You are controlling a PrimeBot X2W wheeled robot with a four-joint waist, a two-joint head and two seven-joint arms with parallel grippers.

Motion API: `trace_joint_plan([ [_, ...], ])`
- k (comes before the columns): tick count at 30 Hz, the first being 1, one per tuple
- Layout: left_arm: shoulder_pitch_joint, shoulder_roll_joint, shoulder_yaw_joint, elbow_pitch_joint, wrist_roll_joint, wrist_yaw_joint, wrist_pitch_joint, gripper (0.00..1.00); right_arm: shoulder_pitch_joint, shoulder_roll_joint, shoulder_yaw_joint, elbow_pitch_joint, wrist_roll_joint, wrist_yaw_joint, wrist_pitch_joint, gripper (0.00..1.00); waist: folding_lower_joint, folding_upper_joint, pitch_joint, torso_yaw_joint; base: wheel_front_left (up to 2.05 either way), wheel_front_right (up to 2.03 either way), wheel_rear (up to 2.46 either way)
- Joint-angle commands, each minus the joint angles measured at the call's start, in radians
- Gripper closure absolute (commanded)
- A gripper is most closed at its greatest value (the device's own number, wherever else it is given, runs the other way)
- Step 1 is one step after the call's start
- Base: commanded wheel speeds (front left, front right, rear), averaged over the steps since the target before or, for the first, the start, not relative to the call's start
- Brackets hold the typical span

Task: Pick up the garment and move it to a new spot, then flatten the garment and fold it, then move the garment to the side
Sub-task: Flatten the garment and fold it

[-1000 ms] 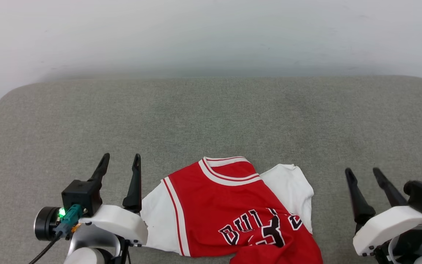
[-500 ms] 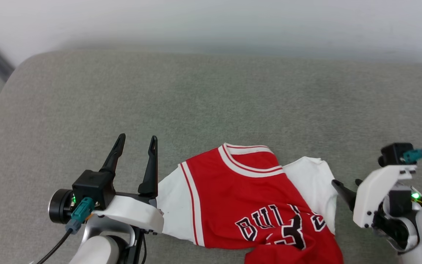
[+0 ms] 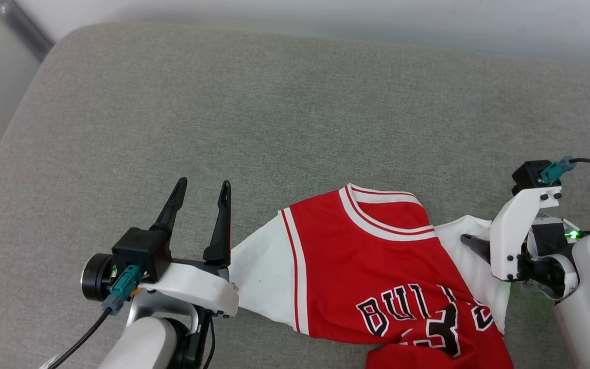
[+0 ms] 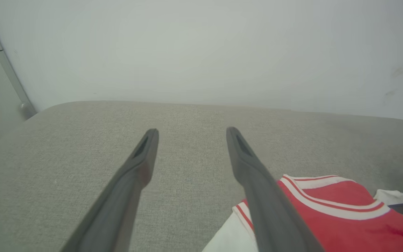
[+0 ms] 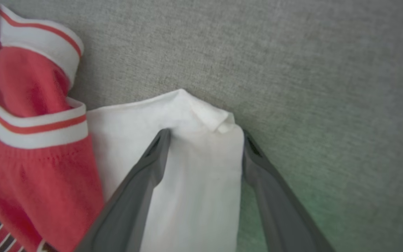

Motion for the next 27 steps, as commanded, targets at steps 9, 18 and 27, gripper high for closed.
trace_joint_plan([
  [9, 0.051, 0.038, 0.023, 0.053, -0.062, -0.008, 0.065, 0.00, 0.023, -0.024, -0.003, -0.003, -0.017, -0.001, -0.091, 1.00, 0.0000, 0.0000, -0.080, -0.063, 0.00, 0.00, 0.00],
  [18, 0.067, 0.124, 0.008, 0.140, -0.182, -0.064, 0.349, 0.00, 0.131, -0.001, -0.065, -0.178, -0.038, -0.001, -0.110, 1.00, 0.0000, 0.0000, -0.128, -0.179, 0.00, 0.00, 0.00],
  [27, 0.076, 0.186, -0.005, 0.261, -0.279, -0.094, 0.592, 0.00, 0.204, 0.065, -0.086, -0.293, -0.053, -0.001, -0.085, 1.00, 0.0000, 0.0000, -0.084, -0.283, 0.00, 0.00, 0.00],
])
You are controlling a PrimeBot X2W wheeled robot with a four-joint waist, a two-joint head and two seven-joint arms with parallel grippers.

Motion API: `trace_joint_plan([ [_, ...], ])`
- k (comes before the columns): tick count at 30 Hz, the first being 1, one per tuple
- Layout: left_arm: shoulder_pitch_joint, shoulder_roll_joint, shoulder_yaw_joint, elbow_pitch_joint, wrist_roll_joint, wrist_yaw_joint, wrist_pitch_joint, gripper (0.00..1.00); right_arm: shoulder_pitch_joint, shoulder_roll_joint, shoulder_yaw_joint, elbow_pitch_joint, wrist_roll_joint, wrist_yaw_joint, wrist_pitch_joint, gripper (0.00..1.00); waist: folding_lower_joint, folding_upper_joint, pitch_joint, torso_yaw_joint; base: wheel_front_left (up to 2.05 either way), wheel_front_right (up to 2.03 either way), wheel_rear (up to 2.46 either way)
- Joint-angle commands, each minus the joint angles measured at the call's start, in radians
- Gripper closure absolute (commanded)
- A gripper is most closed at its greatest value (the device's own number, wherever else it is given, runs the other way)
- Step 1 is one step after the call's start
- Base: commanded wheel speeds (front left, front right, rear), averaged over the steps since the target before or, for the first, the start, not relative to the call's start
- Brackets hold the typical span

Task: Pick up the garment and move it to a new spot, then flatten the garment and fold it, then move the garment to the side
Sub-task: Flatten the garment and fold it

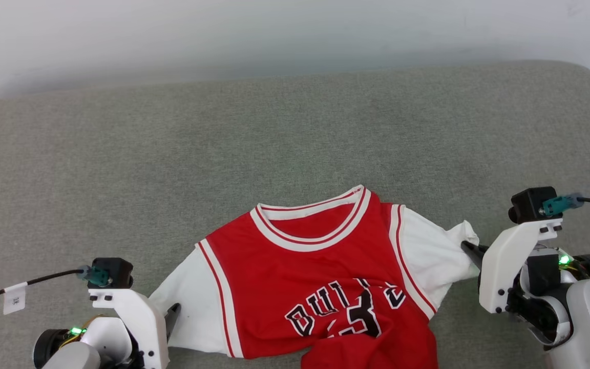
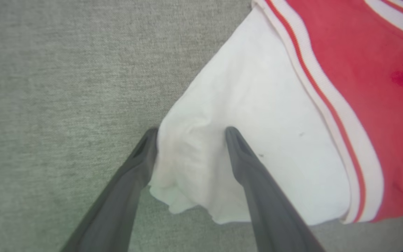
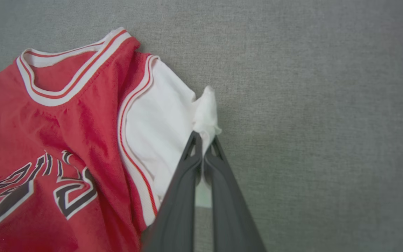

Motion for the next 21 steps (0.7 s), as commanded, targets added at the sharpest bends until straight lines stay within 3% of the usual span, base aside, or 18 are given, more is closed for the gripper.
trace_joint_plan([
  [1, 0.013, 0.000, -0.008, 0.025, -0.017, -0.007, 0.031, 0.00, 0.011, 0.004, -0.001, -0.011, -0.004, 0.000, -0.003, 1.00, 0.0000, -0.0001, 0.024, -0.028, 0.00, 0.00, 0.00],
  [5, 0.045, 0.003, -0.063, 0.085, -0.075, -0.037, 0.201, 0.00, 0.011, 0.017, 0.001, -0.013, 0.009, 0.000, -0.012, 1.00, 0.0000, -0.0001, 0.046, -0.051, 0.00, 0.00, 0.00],
  [6, 0.047, 0.000, -0.070, 0.086, -0.084, -0.046, 0.216, 0.25, 0.008, 0.017, 0.004, -0.011, 0.007, 0.000, -0.018, 1.00, 0.0000, -0.0001, 0.047, -0.053, 0.00, 0.00, 0.00],
  [8, 0.033, -0.001, -0.074, 0.078, -0.079, -0.054, 0.216, 1.00, 0.000, 0.021, 0.008, -0.011, 0.004, 0.000, -0.028, 1.00, 0.0000, -0.0001, 0.047, -0.054, 0.00, 0.00, 0.00],
  [21, -0.207, 0.003, 0.000, 0.015, 0.044, -0.042, -0.028, 1.00, -0.121, -0.036, 0.013, 0.066, -0.079, 0.000, -0.155, 1.00, 0.0000, -0.0001, -0.028, -0.004, 0.00, 0.00, 0.00],
])
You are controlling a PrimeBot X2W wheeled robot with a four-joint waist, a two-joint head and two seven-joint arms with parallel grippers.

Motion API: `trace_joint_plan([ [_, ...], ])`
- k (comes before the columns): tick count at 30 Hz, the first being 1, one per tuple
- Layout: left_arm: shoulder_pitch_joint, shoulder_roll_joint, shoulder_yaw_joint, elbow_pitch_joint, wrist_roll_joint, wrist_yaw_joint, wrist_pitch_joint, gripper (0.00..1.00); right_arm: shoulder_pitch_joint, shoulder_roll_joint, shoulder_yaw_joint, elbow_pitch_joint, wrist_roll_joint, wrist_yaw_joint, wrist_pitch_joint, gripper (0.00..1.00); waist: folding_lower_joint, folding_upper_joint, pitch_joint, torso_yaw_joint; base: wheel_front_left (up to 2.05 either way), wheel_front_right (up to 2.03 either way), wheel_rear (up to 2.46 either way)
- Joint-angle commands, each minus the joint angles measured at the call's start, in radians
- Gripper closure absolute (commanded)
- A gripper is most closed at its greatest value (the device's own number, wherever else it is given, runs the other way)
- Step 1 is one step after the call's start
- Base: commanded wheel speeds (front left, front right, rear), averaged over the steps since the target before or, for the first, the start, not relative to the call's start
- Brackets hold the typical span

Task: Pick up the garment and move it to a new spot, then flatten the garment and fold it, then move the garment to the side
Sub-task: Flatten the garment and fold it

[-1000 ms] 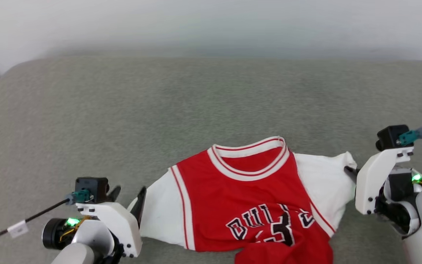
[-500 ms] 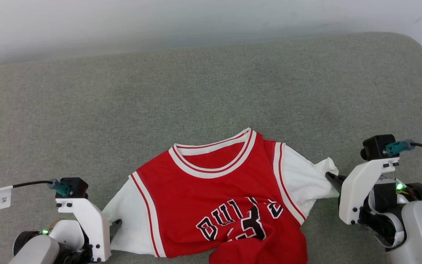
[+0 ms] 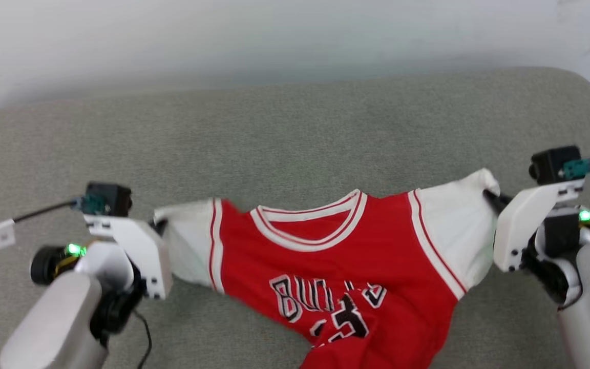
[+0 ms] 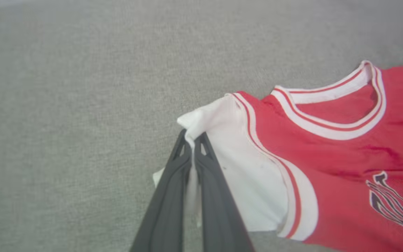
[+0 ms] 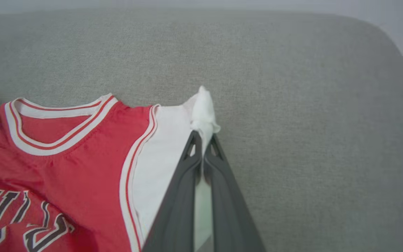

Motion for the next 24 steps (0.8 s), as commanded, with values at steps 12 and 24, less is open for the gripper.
trace_joint_plan([
  [12, -0.467, -0.081, 0.052, 0.211, 0.075, -0.043, -0.210, 1.00, -0.369, -0.039, -0.011, 0.192, -0.053, 0.000, -0.171, 1.00, -0.0001, 0.0000, 0.023, 0.045, 0.00, 0.00, 0.00],
  [24, -0.978, -0.101, 0.097, 0.386, 0.139, -0.087, -0.399, 1.00, -0.868, -0.055, -0.037, 0.287, -0.098, 0.000, -0.357, 1.00, -0.0001, 0.0000, 0.227, 0.032, 0.00, 0.00, 0.00],
])
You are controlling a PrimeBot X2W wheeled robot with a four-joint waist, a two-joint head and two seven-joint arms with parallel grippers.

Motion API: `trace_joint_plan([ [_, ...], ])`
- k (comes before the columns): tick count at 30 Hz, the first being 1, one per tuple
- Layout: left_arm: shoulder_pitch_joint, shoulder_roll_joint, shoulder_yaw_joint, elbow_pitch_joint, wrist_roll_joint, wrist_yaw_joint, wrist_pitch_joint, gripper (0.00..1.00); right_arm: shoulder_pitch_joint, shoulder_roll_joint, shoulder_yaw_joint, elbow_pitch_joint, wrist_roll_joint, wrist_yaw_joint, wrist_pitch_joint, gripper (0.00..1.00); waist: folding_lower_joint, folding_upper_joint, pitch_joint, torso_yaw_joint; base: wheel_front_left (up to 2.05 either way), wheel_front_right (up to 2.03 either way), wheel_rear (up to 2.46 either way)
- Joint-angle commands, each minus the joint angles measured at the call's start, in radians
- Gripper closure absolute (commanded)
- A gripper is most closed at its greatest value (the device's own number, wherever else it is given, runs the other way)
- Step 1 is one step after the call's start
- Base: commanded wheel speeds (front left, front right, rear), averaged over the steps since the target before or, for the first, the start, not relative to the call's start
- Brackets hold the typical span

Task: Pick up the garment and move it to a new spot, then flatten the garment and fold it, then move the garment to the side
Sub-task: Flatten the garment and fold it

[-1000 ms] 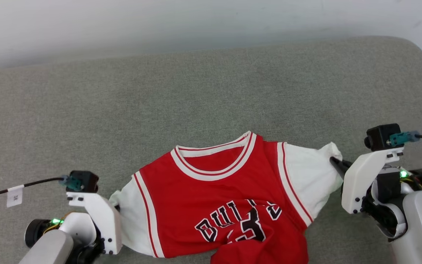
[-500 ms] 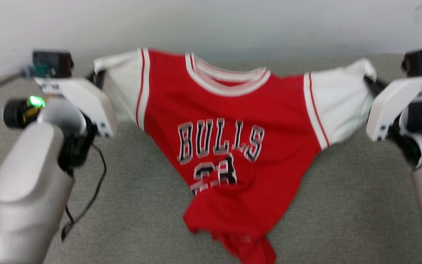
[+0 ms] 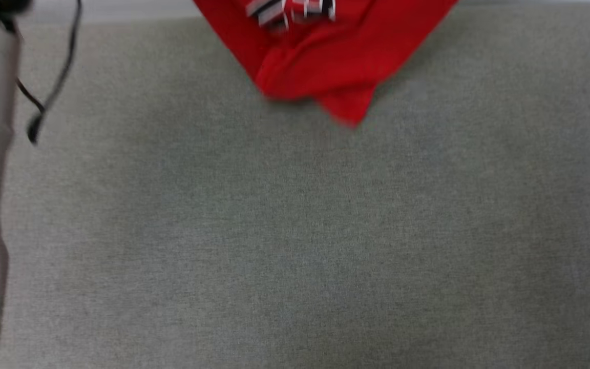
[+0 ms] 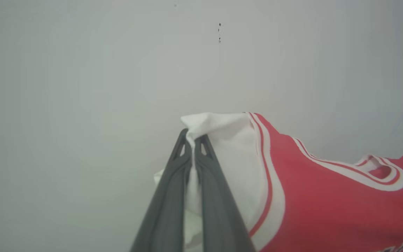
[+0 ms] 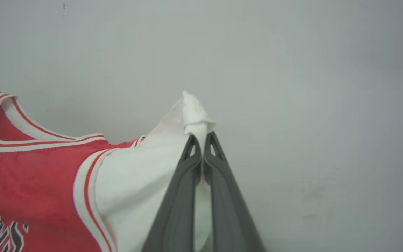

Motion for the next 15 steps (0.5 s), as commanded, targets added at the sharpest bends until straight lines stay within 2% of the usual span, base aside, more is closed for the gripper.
trace_joint_plan([
  [1, -0.057, 0.004, 0.010, 0.012, 0.009, -0.004, -0.027, 1.00, -0.060, -0.008, -0.001, 0.006, -0.005, -0.001, -0.024, 1.00, -0.0002, 0.0000, 0.065, -0.009, 0.00, 0.00, 0.00],
  [8, -0.269, 0.024, 0.015, 0.063, 0.040, -0.025, -0.085, 1.00, -0.298, -0.026, 0.039, 0.043, -0.004, -0.001, -0.098, 1.00, -0.0002, 0.0000, 0.190, -0.027, 0.00, 0.00, 0.00],
  [15, -0.314, 0.020, 0.011, 0.117, 0.034, -0.045, -0.125, 1.00, -0.393, -0.016, 0.088, 0.120, 0.006, -0.001, -0.145, 1.00, -0.0002, 0.0000, 0.288, -0.031, 0.00, 0.00, 0.00],
])
